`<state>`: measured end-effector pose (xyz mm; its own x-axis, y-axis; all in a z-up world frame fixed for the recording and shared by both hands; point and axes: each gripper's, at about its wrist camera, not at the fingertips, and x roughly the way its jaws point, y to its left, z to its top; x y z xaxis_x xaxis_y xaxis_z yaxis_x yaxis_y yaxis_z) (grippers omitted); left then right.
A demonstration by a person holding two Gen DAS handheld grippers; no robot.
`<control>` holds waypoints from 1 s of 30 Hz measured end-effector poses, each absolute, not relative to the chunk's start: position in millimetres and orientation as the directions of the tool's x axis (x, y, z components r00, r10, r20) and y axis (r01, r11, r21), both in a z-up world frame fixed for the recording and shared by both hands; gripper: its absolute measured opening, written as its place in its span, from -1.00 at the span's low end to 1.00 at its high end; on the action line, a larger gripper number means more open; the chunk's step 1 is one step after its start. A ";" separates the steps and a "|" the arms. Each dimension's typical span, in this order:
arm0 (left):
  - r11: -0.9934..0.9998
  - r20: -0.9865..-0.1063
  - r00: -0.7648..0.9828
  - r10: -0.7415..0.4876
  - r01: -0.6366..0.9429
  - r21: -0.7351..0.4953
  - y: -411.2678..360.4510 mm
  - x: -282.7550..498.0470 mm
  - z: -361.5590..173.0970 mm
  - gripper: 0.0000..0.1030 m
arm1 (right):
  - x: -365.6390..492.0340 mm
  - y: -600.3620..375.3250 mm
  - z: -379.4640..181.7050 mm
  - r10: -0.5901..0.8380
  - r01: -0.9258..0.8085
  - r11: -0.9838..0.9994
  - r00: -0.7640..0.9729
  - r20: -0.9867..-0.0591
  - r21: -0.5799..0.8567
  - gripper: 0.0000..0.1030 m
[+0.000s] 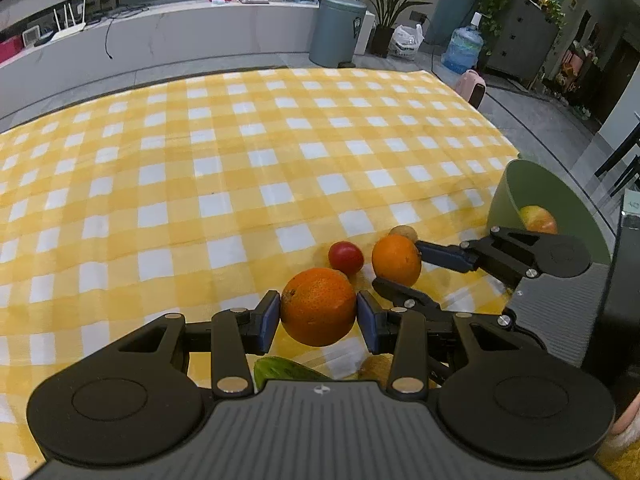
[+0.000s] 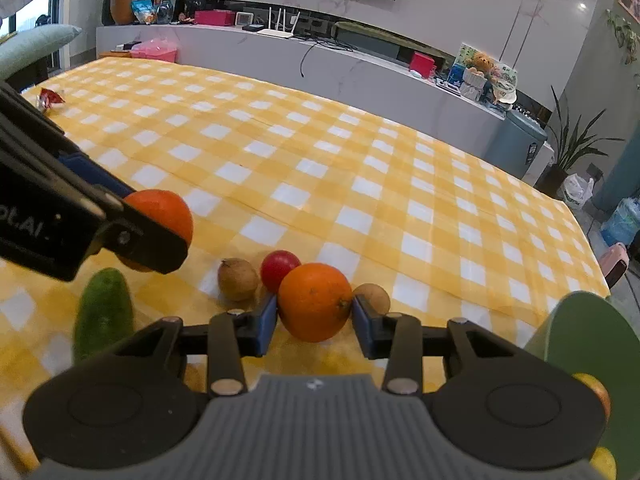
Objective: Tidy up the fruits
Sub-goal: 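Carry both oranges toward the green colander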
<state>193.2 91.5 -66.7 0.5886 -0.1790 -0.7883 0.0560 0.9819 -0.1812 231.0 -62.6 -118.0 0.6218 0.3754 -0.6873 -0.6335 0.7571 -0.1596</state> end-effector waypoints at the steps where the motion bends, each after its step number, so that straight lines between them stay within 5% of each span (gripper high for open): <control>1: 0.982 -0.786 0.592 -0.177 0.057 -0.179 90.0 191.0 -63.6 -0.10 | 228.3 -65.3 -114.5 0.381 -0.631 0.762 0.621 -0.685 -0.148 -0.27; 30: 0.951 -0.719 0.625 -0.304 0.248 -0.187 -32.7 153.8 -9.7 -0.10 | 123.8 -240.8 -24.1 0.464 -0.472 0.869 0.678 -0.570 0.147 -0.28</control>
